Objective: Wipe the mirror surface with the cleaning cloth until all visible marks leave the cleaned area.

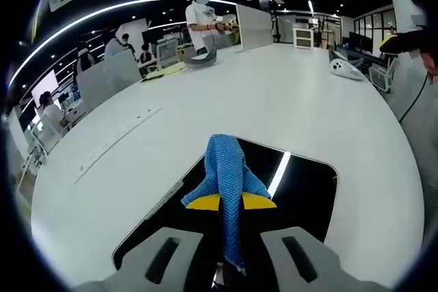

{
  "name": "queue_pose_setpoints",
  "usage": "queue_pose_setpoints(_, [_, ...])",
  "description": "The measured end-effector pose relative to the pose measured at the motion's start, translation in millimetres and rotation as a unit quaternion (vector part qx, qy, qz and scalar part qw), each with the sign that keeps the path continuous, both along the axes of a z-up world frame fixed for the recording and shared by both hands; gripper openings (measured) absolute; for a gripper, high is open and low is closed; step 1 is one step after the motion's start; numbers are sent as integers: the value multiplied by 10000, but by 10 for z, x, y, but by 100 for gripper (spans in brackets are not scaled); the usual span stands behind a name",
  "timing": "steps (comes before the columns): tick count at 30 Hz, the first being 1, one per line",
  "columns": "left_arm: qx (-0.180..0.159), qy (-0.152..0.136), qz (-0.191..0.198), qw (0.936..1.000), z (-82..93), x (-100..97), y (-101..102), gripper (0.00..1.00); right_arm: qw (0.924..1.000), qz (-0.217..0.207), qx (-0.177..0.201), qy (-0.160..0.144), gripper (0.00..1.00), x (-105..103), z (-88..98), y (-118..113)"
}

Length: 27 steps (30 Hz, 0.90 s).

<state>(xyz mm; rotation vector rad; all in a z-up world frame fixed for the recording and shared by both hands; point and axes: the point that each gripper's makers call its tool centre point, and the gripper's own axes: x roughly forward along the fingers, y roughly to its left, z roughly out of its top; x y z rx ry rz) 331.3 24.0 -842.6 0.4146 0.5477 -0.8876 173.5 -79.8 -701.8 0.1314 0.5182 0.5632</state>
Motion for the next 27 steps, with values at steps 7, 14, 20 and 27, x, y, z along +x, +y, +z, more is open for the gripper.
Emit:
queue_pose_setpoints(7, [-11,8,35,10000,-3,-81,14,6,10000,46,9,-30,98,-21,14,23])
queue_pose_setpoints(14, [-80,83,155,9998,2,-204,32,6,9999,88,-7,-56,98,-45,27,47])
queue_pose_setpoints(20, [-124,78,158,9998,-2,-306,47,6,9999,133,-9,-67,98,-71,37,87])
queue_pose_setpoints(27, [-110,65,118,9998,-3,-409,64,7,9998,187,-39,-102,98,-93,56,110])
